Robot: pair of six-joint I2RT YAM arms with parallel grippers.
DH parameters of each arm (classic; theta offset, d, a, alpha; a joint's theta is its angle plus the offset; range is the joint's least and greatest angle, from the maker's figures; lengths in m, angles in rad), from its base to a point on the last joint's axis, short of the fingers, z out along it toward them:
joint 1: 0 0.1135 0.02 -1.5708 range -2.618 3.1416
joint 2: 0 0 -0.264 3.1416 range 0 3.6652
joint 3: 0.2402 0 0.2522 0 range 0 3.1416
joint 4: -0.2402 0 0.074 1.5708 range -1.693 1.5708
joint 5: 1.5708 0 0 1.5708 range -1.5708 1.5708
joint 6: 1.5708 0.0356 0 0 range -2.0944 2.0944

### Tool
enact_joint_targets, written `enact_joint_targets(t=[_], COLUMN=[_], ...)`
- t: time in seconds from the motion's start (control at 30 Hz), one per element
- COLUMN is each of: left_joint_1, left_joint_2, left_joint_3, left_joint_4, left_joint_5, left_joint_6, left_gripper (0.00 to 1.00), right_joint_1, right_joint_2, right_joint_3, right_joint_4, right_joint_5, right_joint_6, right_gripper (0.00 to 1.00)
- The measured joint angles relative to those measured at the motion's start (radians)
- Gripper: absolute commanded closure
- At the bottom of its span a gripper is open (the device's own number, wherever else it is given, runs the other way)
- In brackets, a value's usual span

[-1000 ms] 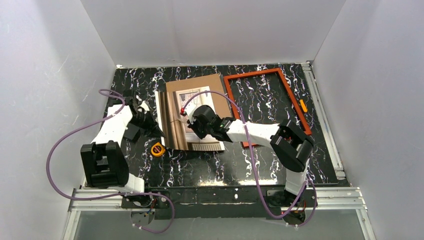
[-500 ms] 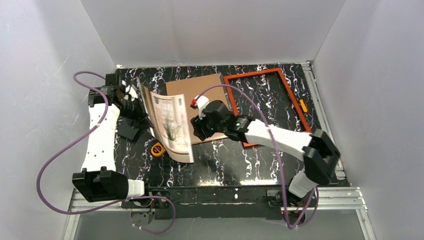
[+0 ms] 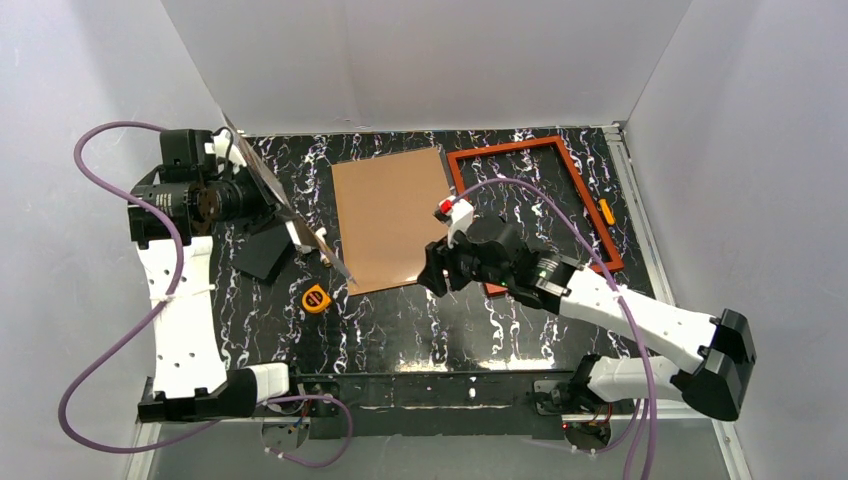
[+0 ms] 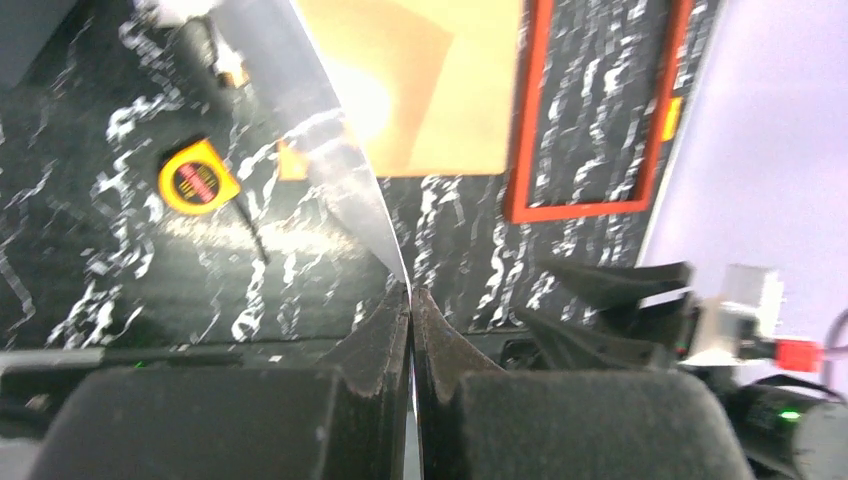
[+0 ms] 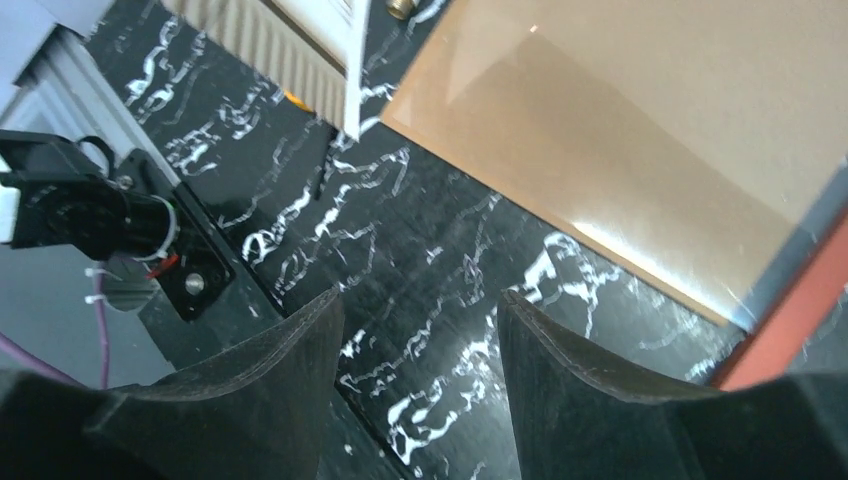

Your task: Take the photo out of the frame

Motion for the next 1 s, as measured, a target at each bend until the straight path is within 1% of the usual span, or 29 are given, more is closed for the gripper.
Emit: enact_joint_targets(t=[0.2,0.4,0.47,0.57,0.63,0.73,0.8,0.87,0.93,1.0], left_joint_1=[0.0,-0.016,-0.037,-0.096,-0.135,-0.186,-0.216,-0.236,-0.247,-0.249], left_joint_2=[0.035,0.188,0.266,0.398,0.46,0.516,0.525,0.512,0.46,0.384], left_joint_3=[-0.001,0.019,0.07,0.196,0.266,0.344,0.362,0.343,0.244,0.092], left_joint_4=[0.199,0.438,0.484,0.539,0.56,0.58,0.599,0.62,0.645,0.666], left_joint_5=[0.081,0.18,0.209,0.251,0.274,0.309,0.338,0.362,0.377,0.379], left_joint_6=[-0.121,-0.294,-0.341,-0.396,-0.418,-0.443,-0.451,-0.45,-0.439,-0.419], left_gripper=[1.0,1.0,1.0,1.0,1.0,1.0,1.0,1.0,1.0,1.0], right_joint_1=[-0.008,-0.027,-0.04,-0.063,-0.08,-0.099,-0.107,-0.112,-0.117,-0.122], right_joint_2=[-0.121,-0.234,-0.275,-0.335,-0.373,-0.409,-0.426,-0.443,-0.466,-0.489], right_joint_3=[-0.113,-0.163,-0.174,-0.196,-0.212,-0.226,-0.229,-0.229,-0.23,-0.234], right_joint_4=[-0.064,-0.125,-0.135,-0.145,-0.161,-0.18,-0.194,-0.205,-0.22,-0.227], right_joint_5=[0.063,0.128,0.146,0.165,0.177,0.19,0.2,0.21,0.218,0.224], right_joint_6=[0.033,0.053,0.055,0.058,0.061,0.066,0.069,0.07,0.072,0.073], right_gripper=[0.33,0.31,0.3,0.3,0.29,0.29,0.29,0.28,0.27,0.27])
